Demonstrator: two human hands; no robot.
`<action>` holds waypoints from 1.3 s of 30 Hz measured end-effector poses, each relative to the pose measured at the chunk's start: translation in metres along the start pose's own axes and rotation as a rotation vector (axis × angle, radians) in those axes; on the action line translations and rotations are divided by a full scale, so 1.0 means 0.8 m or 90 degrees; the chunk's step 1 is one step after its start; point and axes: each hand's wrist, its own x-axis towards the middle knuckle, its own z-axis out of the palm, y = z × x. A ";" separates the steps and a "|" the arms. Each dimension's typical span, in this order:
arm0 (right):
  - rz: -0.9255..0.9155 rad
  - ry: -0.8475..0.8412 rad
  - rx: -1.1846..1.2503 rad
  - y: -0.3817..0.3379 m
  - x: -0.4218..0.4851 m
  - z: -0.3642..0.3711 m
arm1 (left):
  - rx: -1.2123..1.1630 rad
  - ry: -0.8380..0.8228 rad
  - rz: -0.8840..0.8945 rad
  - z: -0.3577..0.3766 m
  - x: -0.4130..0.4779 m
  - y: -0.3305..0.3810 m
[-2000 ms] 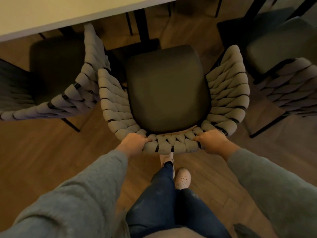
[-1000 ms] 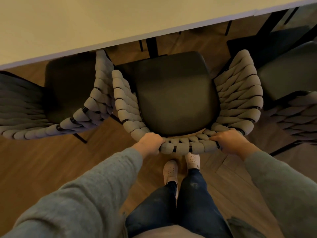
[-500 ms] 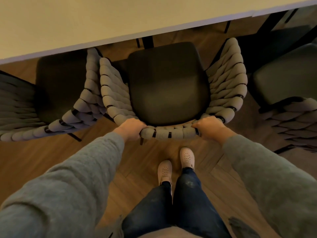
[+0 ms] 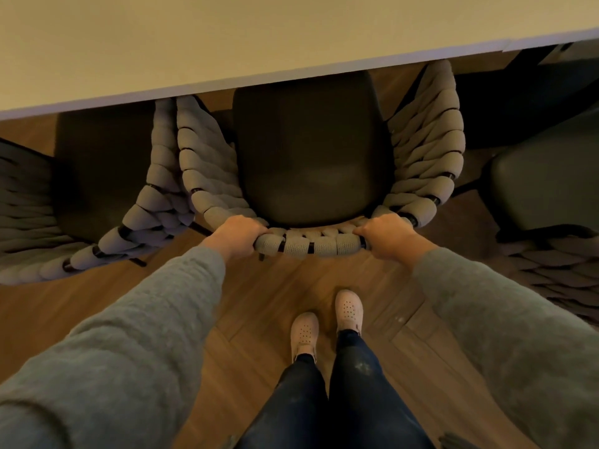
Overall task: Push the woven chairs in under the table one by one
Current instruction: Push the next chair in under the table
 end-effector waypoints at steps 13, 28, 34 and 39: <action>-0.021 -0.034 0.000 -0.005 0.044 -0.013 | 0.028 -0.046 0.005 -0.005 0.018 -0.037; 0.042 -0.002 0.014 -0.007 0.021 -0.023 | 0.071 -0.154 -0.006 -0.018 0.023 -0.030; 0.084 0.131 0.114 0.032 -0.048 -0.021 | -0.091 -0.090 0.065 -0.043 0.027 0.051; 0.196 0.161 0.172 0.088 -0.135 0.009 | -0.066 0.132 0.180 -0.072 0.050 0.171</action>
